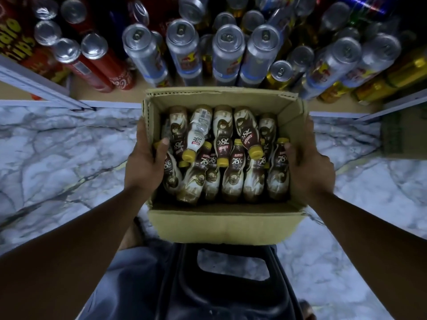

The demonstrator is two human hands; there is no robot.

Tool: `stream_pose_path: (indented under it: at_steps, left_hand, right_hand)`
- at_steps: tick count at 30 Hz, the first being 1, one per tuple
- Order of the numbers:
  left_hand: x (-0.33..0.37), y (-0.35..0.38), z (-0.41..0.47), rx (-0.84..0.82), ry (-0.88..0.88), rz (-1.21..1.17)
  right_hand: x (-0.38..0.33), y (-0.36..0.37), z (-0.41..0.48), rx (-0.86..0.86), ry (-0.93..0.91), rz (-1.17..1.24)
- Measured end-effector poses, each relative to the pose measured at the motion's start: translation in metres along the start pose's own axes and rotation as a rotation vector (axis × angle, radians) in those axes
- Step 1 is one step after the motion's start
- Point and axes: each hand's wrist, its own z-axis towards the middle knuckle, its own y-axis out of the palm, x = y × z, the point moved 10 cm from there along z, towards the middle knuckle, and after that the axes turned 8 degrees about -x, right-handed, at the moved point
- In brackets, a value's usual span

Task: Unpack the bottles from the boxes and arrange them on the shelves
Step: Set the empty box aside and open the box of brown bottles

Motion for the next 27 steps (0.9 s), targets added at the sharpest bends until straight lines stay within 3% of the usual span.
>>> stream_pose_path:
  at_steps: [8, 11, 15, 22, 27]
  left_hand:
    - [0.001, 0.003, 0.01, -0.06, 0.017, 0.018]
    - [0.032, -0.014, 0.002, 0.095, 0.17, 0.279]
    - [0.085, -0.007, -0.02, 0.188, 0.398, 0.431]
    - [0.08, 0.035, -0.011, 0.095, 0.256, 0.526]
    - [0.079, 0.044, 0.0, 0.143, 0.222, 0.593]
  right_hand:
    - [0.007, 0.008, 0.004, -0.004, -0.007, 0.014]
    - [-0.001, 0.002, 0.004, 0.04, -0.018, 0.128]
    - [-0.047, -0.022, -0.006, 0.208, -0.273, 0.179]
    - [-0.072, 0.026, -0.006, -0.054, -0.287, 0.16]
    - [-0.074, 0.041, 0.002, -0.052, -0.252, 0.164]
